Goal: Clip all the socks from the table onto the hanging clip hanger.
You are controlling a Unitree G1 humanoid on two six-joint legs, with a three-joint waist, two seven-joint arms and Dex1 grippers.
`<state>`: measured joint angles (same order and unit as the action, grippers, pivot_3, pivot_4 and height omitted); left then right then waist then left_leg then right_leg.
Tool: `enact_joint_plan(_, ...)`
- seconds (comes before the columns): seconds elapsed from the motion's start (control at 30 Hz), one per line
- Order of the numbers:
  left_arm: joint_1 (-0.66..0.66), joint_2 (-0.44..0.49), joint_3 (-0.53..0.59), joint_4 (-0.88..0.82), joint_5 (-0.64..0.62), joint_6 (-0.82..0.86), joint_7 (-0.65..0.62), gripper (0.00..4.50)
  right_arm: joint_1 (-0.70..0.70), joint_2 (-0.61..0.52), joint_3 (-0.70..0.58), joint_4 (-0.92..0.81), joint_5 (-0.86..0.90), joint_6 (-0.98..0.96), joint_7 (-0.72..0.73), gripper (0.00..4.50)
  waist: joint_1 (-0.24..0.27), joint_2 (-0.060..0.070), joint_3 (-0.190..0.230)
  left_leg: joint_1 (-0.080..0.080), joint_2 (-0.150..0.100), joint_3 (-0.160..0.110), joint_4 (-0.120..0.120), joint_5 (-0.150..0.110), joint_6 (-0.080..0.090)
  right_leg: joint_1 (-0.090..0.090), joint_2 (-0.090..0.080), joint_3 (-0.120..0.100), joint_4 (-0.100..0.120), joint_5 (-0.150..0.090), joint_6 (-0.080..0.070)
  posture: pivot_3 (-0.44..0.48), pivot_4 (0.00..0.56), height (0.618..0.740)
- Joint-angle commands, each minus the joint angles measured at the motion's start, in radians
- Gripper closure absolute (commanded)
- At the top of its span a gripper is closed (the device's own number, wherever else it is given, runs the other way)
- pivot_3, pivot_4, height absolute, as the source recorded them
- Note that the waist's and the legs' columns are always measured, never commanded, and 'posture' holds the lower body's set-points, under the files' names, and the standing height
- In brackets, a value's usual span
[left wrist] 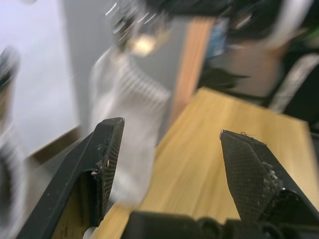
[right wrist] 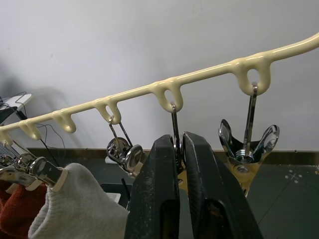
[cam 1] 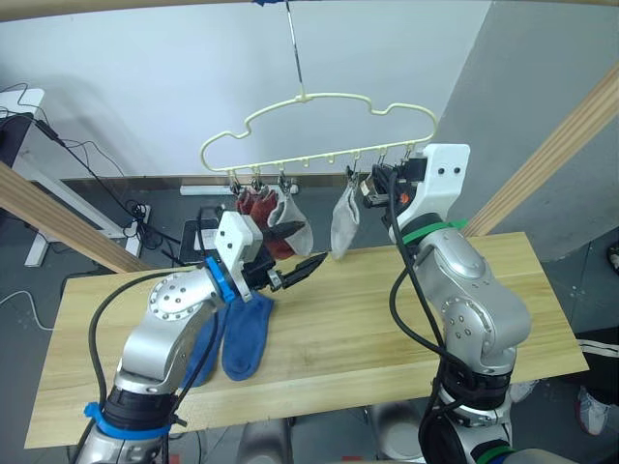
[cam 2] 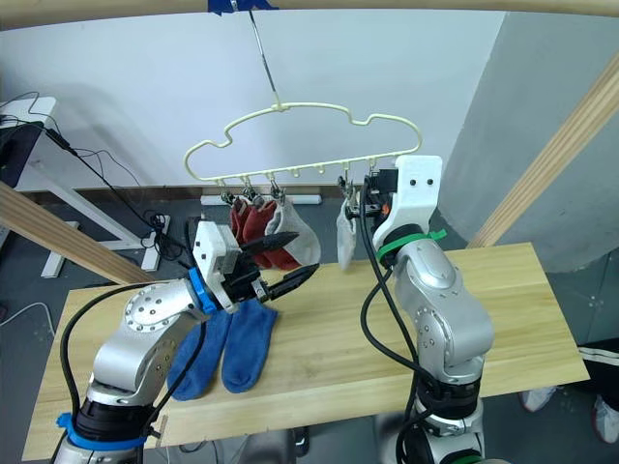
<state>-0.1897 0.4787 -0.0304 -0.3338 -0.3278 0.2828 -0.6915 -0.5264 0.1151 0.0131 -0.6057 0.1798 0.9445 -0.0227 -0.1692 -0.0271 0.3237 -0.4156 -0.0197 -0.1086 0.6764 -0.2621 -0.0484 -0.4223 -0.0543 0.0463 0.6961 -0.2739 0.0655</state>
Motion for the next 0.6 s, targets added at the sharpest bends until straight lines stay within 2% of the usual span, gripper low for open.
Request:
enact_joint_plan(0.03, 0.121, -0.053, 0.029, 0.033, 0.103, -0.028, 0.165, 0.24, -0.001, -0.008, 0.008, -0.032, 0.011, -0.023, 0.005, 4.50, -0.003, 0.000, -0.003, 0.000, 0.000, 0.000, 0.000, 0.000, 0.000, 0.000, 0.000, 0.001, 0.000, 0.000, 0.000, -0.266, 0.265, 0.740)
enact_joint_plan(0.07, 0.146, -0.067, 0.033, 0.041, 0.124, -0.046, 0.194, 0.01, -0.001, -0.010, 0.008, -0.033, 0.012, -0.021, 0.005, 4.50, -0.004, 0.000, -0.003, 0.000, 0.000, 0.000, 0.000, 0.000, 0.000, 0.000, 0.000, 0.001, 0.000, 0.000, 0.000, -0.266, 0.265, 0.740)
enact_joint_plan(0.13, 0.183, -0.094, 0.041, 0.062, 0.168, -0.058, 0.263, 0.01, -0.003, -0.014, 0.007, -0.035, 0.016, -0.018, 0.007, 4.50, -0.002, 0.000, -0.003, 0.000, 0.000, 0.000, 0.000, 0.000, 0.000, 0.000, 0.000, 0.001, 0.000, 0.000, 0.000, -0.264, 0.268, 0.740)
enact_joint_plan(0.23, 0.222, -0.164, 0.073, 0.103, 0.182, 0.030, 0.382, 0.01, -0.006, -0.021, 0.006, -0.033, 0.021, -0.011, 0.013, 4.50, 0.005, 0.000, -0.004, 0.000, 0.000, -0.001, 0.000, 0.000, 0.001, 0.000, 0.000, -0.001, 0.000, 0.000, -0.001, -0.261, 0.269, 0.740)
enact_joint_plan(0.6, 0.259, -0.233, 0.041, 0.214, 0.249, 0.125, 0.476, 0.01, -0.012, -0.033, 0.013, -0.028, 0.027, 0.001, 0.028, 4.50, 0.002, 0.000, -0.012, 0.000, 0.000, 0.000, 0.000, 0.001, 0.002, 0.000, 0.000, 0.000, 0.000, 0.002, -0.001, -0.271, 0.269, 0.740)
